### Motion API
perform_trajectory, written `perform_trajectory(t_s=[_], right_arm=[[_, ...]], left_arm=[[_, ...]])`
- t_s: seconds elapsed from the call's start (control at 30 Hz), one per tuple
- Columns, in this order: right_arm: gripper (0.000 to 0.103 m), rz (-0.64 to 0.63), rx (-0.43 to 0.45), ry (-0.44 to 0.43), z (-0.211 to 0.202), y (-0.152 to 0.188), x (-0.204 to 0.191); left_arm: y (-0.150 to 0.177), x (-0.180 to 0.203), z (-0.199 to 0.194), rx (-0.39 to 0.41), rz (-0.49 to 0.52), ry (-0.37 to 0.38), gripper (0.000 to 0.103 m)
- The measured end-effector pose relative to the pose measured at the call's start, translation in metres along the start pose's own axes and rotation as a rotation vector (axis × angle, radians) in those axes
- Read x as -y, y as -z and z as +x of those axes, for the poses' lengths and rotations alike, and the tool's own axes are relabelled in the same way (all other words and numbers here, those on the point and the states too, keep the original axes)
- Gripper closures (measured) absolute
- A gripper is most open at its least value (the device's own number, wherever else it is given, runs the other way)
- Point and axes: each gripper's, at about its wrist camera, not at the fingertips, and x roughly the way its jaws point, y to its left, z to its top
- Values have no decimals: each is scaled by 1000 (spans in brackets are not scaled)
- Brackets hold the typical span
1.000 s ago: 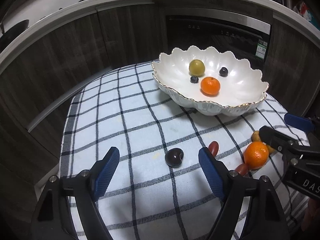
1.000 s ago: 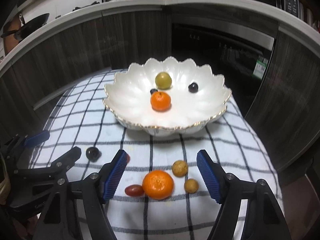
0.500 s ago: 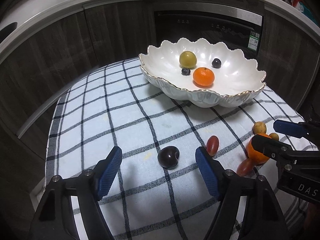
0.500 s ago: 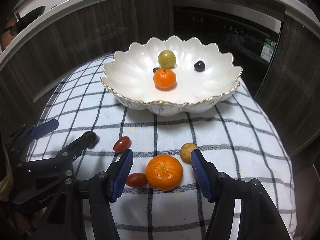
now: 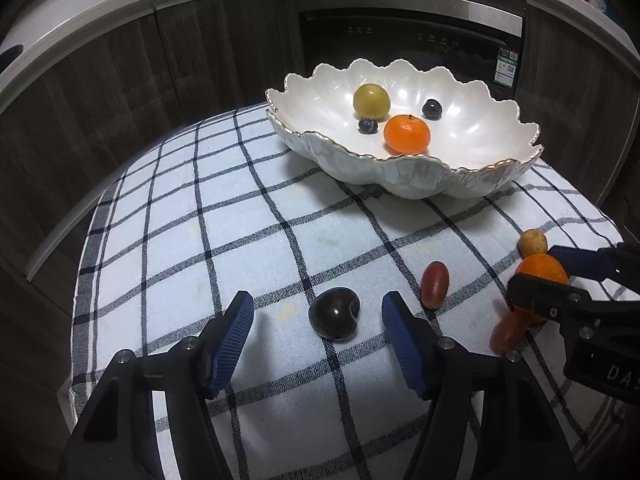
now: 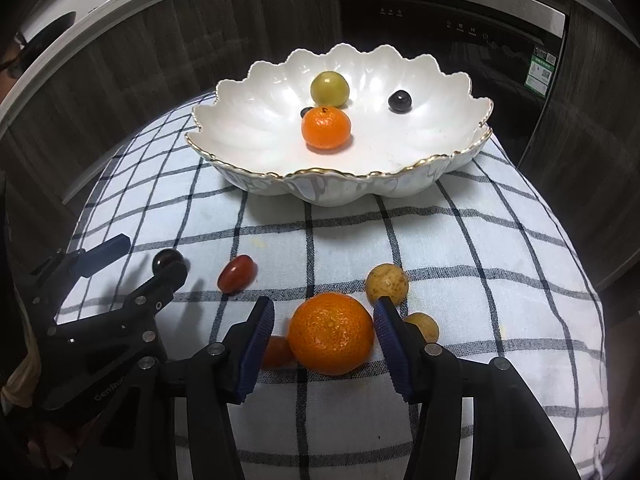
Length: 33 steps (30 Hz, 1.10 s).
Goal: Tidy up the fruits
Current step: 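Close the left tool on a dark cherry while the right tool grasps a mandarin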
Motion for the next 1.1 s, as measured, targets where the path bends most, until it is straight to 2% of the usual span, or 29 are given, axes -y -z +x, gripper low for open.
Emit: perform_trajectory(t_s=[0.13,0.3,0.5,0.57,1.1], right_arm=[[51,-2,-10,5,6,1,1],[54,-9,-20,9,11,3,0],[57,-9,-23,10,11,3,1],[57,-7,-21,7,11,3,1],[59,-4,-6,-16,4,1,3]], left_arm=[[0,-3,6,-12,-15,8,38],[3,-1,13,-40,-12,27,47],[3,1,13,-41,-10,44,65],[2,2,12,-40,-5,48,75],[0,4,0,-26,1,16,76]])
